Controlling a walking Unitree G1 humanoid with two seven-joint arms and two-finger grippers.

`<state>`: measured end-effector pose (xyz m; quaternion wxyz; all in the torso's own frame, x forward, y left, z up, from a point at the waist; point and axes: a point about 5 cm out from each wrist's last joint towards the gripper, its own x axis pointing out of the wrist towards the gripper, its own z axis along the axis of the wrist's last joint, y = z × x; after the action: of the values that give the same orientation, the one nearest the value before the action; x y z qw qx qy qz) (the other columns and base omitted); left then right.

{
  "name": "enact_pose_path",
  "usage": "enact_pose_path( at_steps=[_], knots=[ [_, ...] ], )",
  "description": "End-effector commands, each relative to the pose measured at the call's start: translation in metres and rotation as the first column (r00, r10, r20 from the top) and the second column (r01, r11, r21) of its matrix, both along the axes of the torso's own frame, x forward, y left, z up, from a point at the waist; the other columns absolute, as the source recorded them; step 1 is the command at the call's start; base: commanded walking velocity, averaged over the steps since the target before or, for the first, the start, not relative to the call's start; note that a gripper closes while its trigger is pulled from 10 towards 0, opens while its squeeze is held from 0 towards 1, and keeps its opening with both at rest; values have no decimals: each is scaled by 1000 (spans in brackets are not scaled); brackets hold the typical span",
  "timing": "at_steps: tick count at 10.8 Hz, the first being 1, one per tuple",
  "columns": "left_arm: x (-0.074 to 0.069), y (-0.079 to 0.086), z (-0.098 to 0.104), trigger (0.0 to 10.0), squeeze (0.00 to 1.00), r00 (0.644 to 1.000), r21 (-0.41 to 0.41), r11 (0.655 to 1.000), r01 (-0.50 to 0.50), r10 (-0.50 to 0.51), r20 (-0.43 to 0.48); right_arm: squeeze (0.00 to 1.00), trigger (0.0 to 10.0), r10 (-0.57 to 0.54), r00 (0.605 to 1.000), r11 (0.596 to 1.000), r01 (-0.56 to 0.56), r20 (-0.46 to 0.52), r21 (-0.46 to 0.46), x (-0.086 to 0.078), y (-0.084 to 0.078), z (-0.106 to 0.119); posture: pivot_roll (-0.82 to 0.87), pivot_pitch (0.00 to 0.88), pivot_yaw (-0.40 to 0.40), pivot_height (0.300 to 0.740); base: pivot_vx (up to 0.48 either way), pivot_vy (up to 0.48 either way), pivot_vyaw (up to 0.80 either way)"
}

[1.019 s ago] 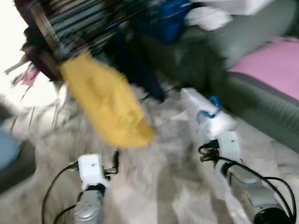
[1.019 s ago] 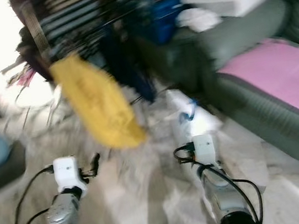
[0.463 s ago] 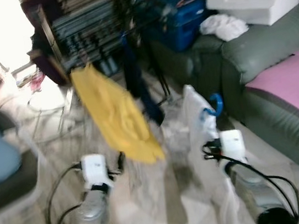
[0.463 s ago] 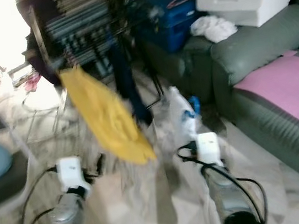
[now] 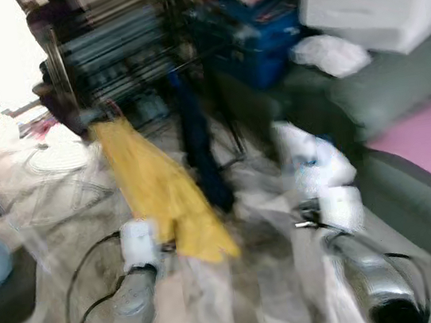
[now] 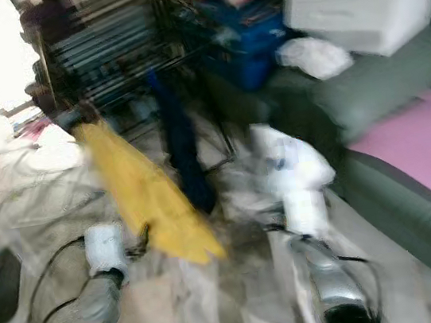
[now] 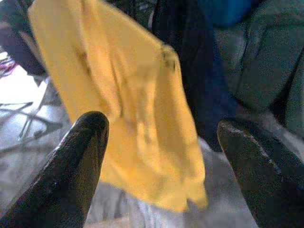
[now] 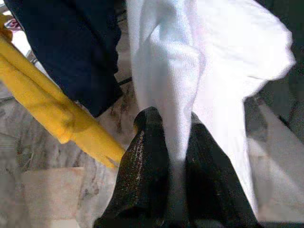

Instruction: Hang hanger

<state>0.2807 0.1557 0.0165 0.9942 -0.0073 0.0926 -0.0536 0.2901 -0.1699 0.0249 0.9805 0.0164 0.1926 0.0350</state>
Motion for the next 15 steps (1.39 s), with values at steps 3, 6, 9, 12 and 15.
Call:
enact_pose_path(
  at_steps=[3,6,9,12,15],
  knots=[
    [9,-6,12,10000,0,998,5,1000,29,-29,53,0,10000,-16,997,999,18,72,-27,16,-13,20,-194,0,190,740,453,0,0],
    [14,-5,23,10000,0,995,-6,1000,2,-1,96,0,10000,-4,997,999,6,80,-32,18,-13,23,-181,0,179,740,450,0,0],
    [2,4,20,10000,0,991,3,995,-103,103,91,0,10000,46,996,998,-42,80,-56,17,-13,25,-177,0,154,740,144,0,654],
    [-15,7,23,10000,0,986,3,992,-130,129,108,0,10000,113,988,989,-102,105,-107,17,-16,34,-152,0,139,740,0,0,0],
    [-21,4,24,10000,0,990,25,994,-110,107,87,0,10000,145,979,982,-126,140,-138,26,-10,45,-136,0,152,740,0,0,533]
  ],
)
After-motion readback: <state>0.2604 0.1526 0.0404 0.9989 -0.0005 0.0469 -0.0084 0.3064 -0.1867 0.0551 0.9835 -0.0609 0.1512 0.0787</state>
